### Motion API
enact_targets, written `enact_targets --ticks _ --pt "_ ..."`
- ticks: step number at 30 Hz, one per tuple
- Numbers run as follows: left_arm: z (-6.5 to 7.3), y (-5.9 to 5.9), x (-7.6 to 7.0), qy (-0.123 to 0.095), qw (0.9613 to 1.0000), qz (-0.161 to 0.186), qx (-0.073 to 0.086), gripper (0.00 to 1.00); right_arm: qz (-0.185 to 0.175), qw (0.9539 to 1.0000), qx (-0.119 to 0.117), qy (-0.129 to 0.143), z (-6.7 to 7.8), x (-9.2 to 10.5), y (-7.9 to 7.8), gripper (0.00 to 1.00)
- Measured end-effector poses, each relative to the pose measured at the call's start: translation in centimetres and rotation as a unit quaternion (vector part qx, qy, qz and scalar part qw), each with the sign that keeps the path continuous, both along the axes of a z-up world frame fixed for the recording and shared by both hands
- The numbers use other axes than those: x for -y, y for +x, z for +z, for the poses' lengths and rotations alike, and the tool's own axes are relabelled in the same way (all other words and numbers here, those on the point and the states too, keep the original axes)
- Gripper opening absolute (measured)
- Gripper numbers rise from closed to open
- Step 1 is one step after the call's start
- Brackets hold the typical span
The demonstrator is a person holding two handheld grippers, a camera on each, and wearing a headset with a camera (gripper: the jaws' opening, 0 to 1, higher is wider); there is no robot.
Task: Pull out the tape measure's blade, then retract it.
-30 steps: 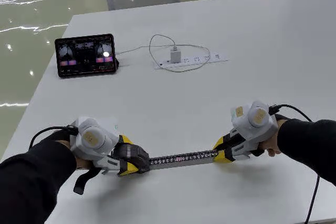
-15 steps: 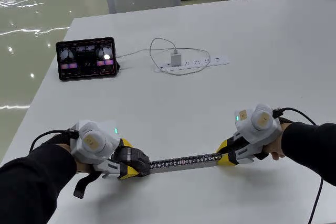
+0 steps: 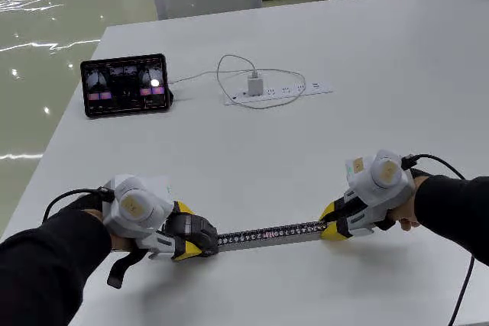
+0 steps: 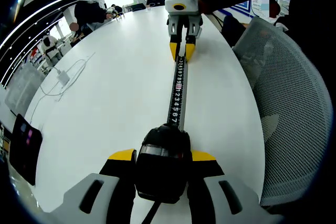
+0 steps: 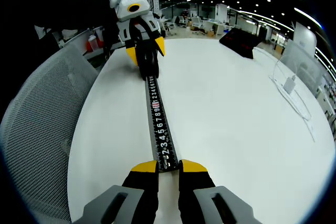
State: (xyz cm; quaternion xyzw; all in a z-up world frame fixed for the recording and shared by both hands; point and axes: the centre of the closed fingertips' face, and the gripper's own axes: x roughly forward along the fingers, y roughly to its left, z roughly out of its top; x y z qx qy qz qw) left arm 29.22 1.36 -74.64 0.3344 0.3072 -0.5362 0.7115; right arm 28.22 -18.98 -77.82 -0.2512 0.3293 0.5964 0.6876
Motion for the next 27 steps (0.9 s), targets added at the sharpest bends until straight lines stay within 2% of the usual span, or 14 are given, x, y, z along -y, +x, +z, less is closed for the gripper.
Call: enact_targets --ticks 27 --pt "0.0 0.0 0.0 0.0 1.0 0.001 0.0 0.32 -0.007 1.0 -0.001 -0.002 0.1 1.7 0.0 0.1"
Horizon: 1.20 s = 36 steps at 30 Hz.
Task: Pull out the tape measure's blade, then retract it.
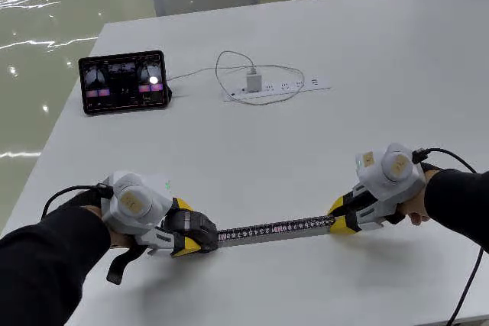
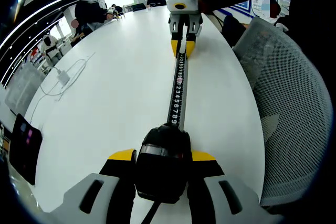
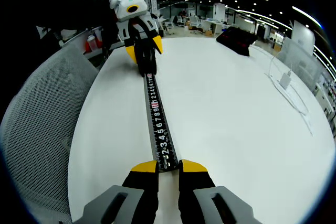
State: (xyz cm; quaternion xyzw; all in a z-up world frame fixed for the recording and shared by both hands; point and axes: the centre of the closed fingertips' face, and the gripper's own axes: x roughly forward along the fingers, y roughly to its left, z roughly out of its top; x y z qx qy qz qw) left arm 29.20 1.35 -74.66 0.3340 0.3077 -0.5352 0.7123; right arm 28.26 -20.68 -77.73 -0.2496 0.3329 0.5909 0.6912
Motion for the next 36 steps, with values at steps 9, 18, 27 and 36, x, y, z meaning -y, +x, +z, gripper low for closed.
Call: enact_targets --ticks 9,18,27,36 --pt "0.0 0.0 0.0 0.001 1.0 -0.001 0.0 0.32 -0.006 1.0 -0.002 0.001 0.0 0.5 0.0 0.1" --pt "0.0 -0.1 0.0 0.001 1.0 -0.001 0.001 0.32 -0.007 1.0 -0.001 -0.002 0.0 1.1 0.0 0.1" --pt "0.0 -0.1 0.0 0.001 1.0 -0.001 -0.001 0.32 -0.011 0.9999 -0.003 -0.003 0.1 1.6 0.0 0.1" --pt "0.0 -0.2 0.0 0.0 1.0 0.0 0.0 0.32 -0.013 0.9999 -0.003 -0.004 0.2 1.8 0.0 0.1"
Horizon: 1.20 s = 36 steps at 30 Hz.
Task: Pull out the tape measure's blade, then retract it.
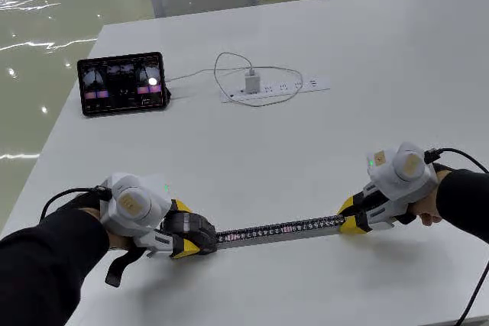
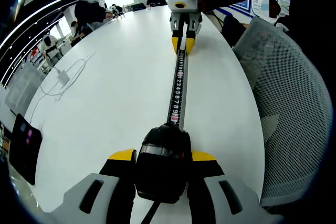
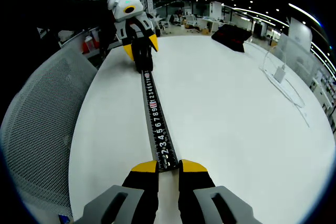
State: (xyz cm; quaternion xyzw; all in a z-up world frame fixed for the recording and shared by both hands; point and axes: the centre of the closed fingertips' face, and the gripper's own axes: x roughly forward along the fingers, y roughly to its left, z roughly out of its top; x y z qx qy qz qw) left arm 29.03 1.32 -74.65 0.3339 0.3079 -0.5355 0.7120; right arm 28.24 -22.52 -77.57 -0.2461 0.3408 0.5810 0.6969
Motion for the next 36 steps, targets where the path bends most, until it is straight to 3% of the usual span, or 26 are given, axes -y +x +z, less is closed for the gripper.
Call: enact_targets --ticks 36 --pt "0.0 0.16 0.01 0.001 1.0 0.0 0.002 0.32 -0.021 0.9998 0.0 0.004 0.09 0.82 -0.1 0.1"
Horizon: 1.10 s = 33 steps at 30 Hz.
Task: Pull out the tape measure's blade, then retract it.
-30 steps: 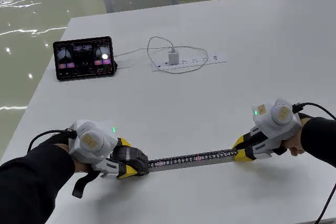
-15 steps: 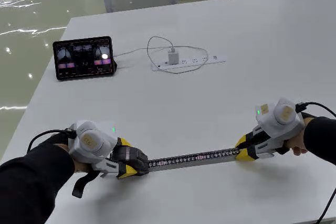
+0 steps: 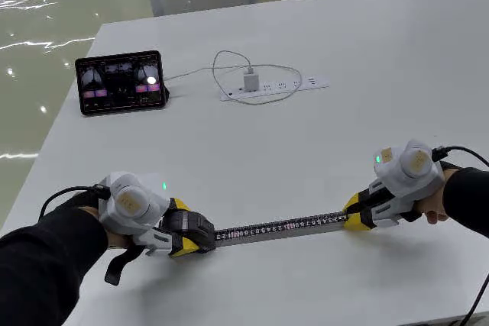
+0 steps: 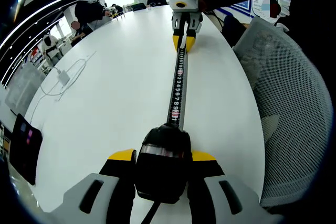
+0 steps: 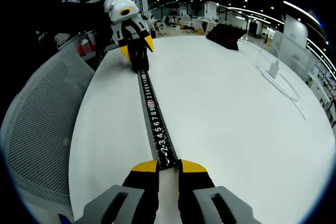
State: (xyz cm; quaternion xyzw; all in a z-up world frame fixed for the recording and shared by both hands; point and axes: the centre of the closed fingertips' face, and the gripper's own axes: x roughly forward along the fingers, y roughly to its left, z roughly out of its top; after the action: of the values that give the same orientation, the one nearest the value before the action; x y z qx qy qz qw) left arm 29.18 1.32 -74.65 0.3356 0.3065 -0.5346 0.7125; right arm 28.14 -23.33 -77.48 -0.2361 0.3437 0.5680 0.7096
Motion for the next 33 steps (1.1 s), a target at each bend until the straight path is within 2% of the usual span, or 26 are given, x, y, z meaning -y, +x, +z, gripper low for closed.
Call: enact_targets --ticks 7,11,13,19,24,27,29,33 --pt "0.0 0.0 0.0 -0.001 1.0 -0.004 0.005 0.33 0.007 0.9998 0.004 -0.016 0.2 -0.2 -0.3 0.1" --pt "0.0 0.0 0.1 0.001 1.0 -0.005 0.005 0.33 0.027 0.9988 0.013 -0.037 0.1 -0.1 -0.3 0.11" --pt "0.0 0.1 0.1 0.002 1.0 -0.004 0.007 0.33 0.047 0.9973 0.026 -0.051 0.0 0.0 -0.2 0.11" --pt "-0.3 0.2 0.1 0.014 0.9998 -0.004 0.014 0.35 0.055 0.9961 0.023 -0.065 -0.1 0.0 -0.1 0.11" --pt "-0.3 0.2 0.1 0.019 0.9997 -0.003 0.013 0.35 0.059 0.9949 0.023 -0.078 -0.3 0.1 0.2 0.12" --pt "-0.2 0.1 0.0 0.022 0.9996 -0.004 0.014 0.35 0.061 0.9942 0.035 -0.082 -0.2 -0.3 0.6 0.19" --pt "-0.2 0.0 0.0 0.025 0.9996 -0.006 0.013 0.35 0.071 0.9937 0.028 -0.082 -0.1 -0.7 0.2 0.24" --pt "-0.2 -0.2 0.0 0.03 0.9994 -0.013 0.01 0.36 0.085 0.9918 0.033 -0.089 -0.2 -1.0 0.0 0.24"
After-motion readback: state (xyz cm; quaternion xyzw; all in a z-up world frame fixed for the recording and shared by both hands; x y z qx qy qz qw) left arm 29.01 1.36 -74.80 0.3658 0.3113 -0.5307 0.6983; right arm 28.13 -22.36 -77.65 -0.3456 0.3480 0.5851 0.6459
